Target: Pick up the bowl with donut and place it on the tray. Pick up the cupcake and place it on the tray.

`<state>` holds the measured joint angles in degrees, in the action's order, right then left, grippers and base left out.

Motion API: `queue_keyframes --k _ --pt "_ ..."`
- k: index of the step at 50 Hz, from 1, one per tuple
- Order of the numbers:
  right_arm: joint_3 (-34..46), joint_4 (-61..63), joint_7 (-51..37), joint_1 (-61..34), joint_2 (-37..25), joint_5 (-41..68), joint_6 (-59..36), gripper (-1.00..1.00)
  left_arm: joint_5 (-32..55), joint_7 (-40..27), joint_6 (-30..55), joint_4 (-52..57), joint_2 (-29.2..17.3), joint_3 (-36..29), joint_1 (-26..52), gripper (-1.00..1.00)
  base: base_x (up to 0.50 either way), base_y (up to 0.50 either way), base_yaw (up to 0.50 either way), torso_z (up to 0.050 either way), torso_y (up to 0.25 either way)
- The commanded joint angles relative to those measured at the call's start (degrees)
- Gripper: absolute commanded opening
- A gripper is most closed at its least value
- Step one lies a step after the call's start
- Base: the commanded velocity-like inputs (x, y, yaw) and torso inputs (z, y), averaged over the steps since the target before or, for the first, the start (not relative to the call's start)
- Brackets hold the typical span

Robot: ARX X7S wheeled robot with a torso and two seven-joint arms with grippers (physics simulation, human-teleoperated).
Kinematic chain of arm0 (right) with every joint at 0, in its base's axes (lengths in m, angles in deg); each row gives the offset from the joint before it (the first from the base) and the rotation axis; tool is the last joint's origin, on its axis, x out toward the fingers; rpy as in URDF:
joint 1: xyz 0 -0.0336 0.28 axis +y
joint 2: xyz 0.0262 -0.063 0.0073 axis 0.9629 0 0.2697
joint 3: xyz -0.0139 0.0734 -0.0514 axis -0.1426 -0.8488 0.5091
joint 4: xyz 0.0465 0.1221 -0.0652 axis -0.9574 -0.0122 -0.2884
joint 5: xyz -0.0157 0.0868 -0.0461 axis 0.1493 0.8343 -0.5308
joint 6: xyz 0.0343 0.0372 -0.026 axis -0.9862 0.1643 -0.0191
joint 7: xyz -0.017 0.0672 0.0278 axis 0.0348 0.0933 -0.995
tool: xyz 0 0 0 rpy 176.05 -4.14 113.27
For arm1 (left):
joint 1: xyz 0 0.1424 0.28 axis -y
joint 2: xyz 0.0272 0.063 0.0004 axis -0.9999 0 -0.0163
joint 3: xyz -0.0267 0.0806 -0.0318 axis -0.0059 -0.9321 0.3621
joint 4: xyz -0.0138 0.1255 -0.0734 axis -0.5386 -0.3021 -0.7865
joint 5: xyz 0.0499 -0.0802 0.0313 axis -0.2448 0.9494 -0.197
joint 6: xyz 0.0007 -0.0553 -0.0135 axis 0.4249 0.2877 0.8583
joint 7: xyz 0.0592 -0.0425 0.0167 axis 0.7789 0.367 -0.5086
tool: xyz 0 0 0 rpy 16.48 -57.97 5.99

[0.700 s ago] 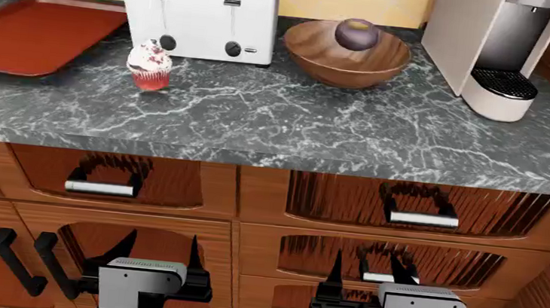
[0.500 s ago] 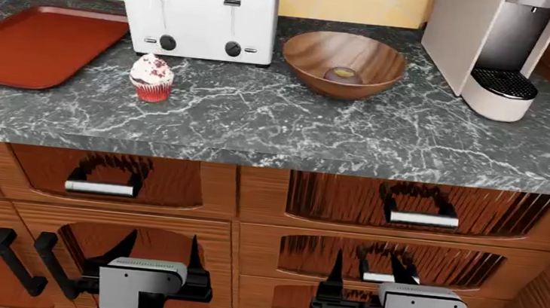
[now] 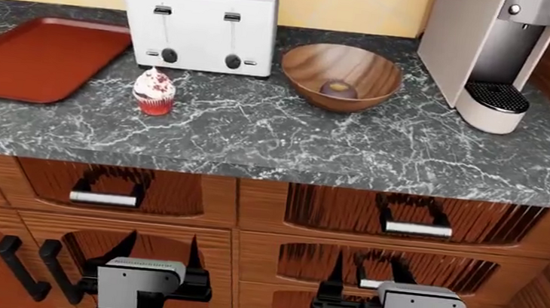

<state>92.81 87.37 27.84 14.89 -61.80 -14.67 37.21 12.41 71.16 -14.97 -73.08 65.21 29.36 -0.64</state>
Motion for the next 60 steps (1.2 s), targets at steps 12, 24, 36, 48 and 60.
queue_keyframes --k 12,24,36,48,60 --pt "1.68 -0.03 -1.78 -0.12 -1.39 1.76 -0.37 1.0 1.64 -1.8 0.31 -0.13 -1.49 -1.81 0.18 1.0 0.0 0.0 0.0 0.05 0.001" --pt "2.56 1.24 -4.22 -0.12 -2.23 0.92 -1.07 1.0 2.41 -3.66 0.35 1.37 -2.11 -2.1 -0.36 1.0 0.0 0.0 0.0 0.05 0.0" --pt "0.72 45.97 -8.25 -1.7 -5.23 9.43 -33.08 1.0 10.19 -6.58 26.99 41.4 -9.25 -0.18 0.49 1.0 0.0 0.0 0.0 0.001 0.0" --pt "-5.13 60.91 -39.13 -21.54 -22.27 53.42 -53.5 1.0 41.4 -15.22 65.5 59.63 -11.86 17.85 26.15 1.0 0.0 0.0 0.0 0.0 0.0" --pt "-8.54 59.7 -54.63 -32.47 -30.36 75.93 -58.39 1.0 50.3 -22.35 66.79 59.88 -14.67 17.65 32.01 1.0 0.0 0.0 0.0 0.0 0.0"
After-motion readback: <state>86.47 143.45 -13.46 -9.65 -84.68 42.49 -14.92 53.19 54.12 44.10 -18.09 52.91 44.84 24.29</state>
